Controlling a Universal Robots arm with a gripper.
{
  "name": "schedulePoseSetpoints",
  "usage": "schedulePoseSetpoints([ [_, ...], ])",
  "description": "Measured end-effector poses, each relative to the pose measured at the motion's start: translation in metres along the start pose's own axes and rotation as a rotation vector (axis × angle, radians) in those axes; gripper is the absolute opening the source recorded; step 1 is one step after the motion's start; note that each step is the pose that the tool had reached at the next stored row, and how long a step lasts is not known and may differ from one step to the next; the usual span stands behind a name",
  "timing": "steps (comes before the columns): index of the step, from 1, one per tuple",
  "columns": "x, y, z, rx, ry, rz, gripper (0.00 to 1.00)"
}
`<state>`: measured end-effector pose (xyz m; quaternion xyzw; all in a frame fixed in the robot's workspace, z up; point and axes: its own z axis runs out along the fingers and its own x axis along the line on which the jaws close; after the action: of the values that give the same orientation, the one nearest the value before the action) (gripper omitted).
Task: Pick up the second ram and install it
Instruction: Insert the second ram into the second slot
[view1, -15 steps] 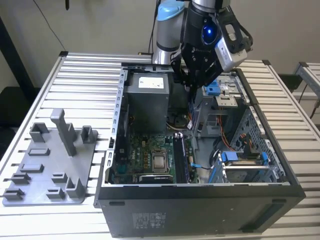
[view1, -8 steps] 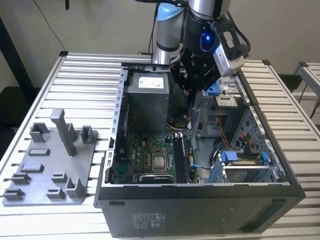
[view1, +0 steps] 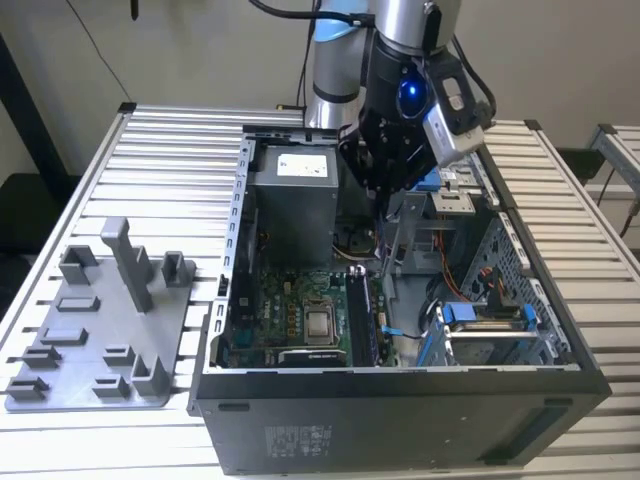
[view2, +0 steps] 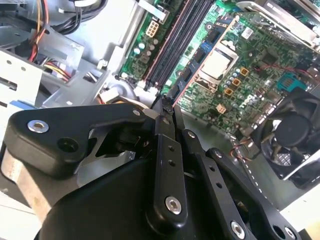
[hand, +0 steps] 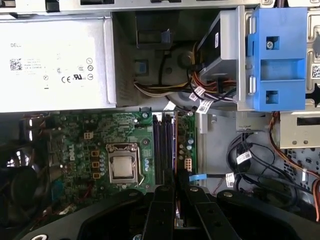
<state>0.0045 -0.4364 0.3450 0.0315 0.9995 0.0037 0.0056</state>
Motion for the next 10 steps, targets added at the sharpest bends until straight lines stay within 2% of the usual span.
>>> schedulePoseSetpoints([
  [10, 0.0002, -0.0001, 0.0146, 0.0004, 0.0043, 0.0, 0.14],
])
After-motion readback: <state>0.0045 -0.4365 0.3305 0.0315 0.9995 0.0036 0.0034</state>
